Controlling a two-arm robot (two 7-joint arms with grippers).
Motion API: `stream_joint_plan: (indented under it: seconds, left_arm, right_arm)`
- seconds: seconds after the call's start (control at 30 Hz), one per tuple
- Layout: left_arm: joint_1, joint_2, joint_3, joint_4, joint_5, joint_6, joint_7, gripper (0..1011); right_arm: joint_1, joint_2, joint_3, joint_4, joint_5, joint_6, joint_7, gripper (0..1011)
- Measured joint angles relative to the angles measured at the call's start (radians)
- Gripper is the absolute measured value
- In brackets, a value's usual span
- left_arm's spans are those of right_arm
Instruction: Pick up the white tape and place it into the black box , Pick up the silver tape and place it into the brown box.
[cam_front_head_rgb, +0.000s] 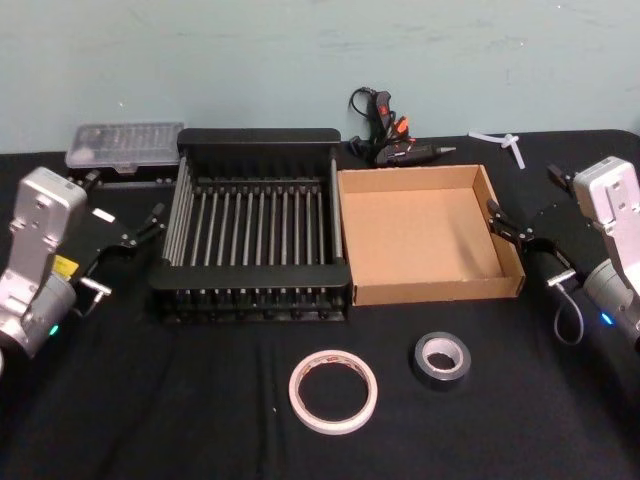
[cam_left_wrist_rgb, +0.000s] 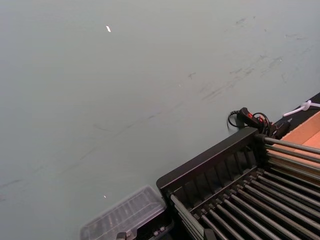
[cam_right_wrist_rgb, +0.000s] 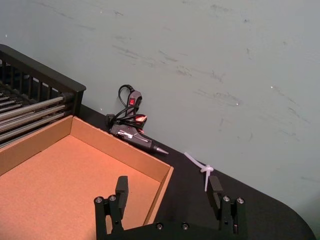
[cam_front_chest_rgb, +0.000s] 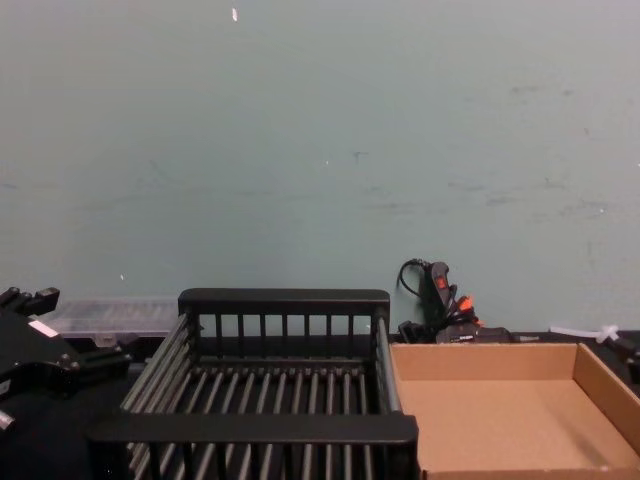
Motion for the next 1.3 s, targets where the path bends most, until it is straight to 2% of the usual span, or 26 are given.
stream_joint_plan:
  seconds: [1.3]
  left_arm:
    - [0.0, 0.0, 0.0, 0.0, 0.0, 0.0, 0.0, 1001]
  right_arm:
    - [0.0, 0.0, 0.0, 0.0, 0.0, 0.0, 0.0, 1002]
